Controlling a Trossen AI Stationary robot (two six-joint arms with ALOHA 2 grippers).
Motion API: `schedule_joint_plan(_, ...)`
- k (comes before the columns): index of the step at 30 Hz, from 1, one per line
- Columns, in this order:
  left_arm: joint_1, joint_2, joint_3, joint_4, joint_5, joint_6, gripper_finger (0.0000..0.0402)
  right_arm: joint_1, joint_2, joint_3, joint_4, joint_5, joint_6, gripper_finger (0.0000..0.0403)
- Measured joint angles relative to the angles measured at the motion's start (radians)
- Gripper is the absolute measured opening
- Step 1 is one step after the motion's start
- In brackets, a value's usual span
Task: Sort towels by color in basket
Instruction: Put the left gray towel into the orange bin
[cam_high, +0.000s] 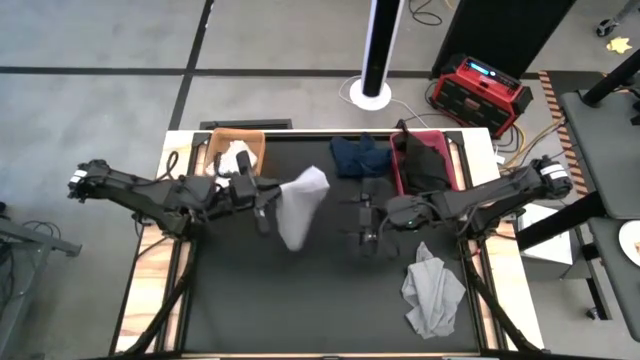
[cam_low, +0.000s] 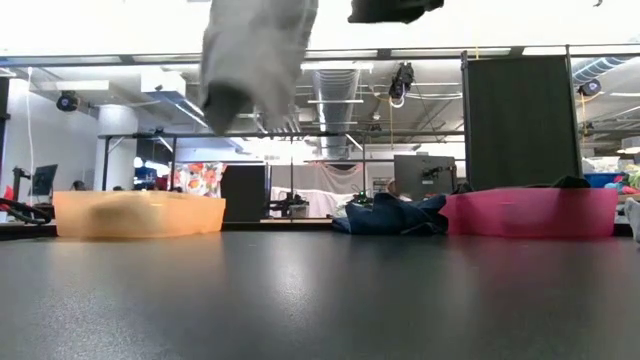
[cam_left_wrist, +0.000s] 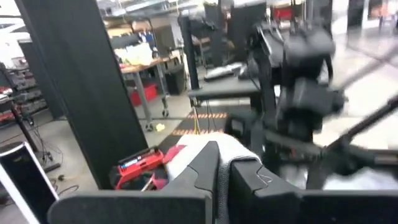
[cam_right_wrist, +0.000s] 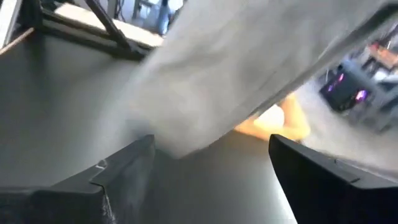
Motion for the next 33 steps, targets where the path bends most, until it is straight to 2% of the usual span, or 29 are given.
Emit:
schedule_joint_plan(6, 0.000, 0.037, -0.010, -0.107, 0.021, -0.068, 0.0000, 0.000, -0.070, 0.000, 0.010, -0.003, -0.053, 0.0304)
schedule_joint_plan(9, 0.000, 0.071, -0.033, -0.099, 0.040, -0.073, 0.0000, 0.000, -0.082, 0.002, 0.021, -0.063, -0.060, 0.0313)
schedule_joint_plan(13, 0.000, 0.121, -0.062, 0.000, 0.080, -0.061, 0.0000, 0.000, -0.067, 0.002, 0.074, -0.140, -0.071, 0.0331)
schedule_joint_plan(17, 0.000, 0.172, -0.075, 0.094, 0.144, -0.045, 0.0000, -0.005, -0.040, 0.002, 0.091, -0.140, -0.046, 0.0344)
schedule_joint_plan(22, 0.000, 0.232, -0.074, 0.180, 0.168, -0.034, 0.0000, -0.011, -0.009, 0.002, 0.106, -0.140, 0.002, 0.0340)
schedule_joint_plan(28, 0.000, 0.273, -0.071, 0.251, 0.208, -0.020, 0.0000, -0.014, 0.022, 0.002, 0.104, -0.140, 0.035, 0.0301)
schedule_joint_plan(33, -0.005, 0.268, -0.070, 0.264, 0.218, -0.019, 0.0000, -0.014, 0.033, 0.002, 0.099, -0.140, 0.044, 0.0218)
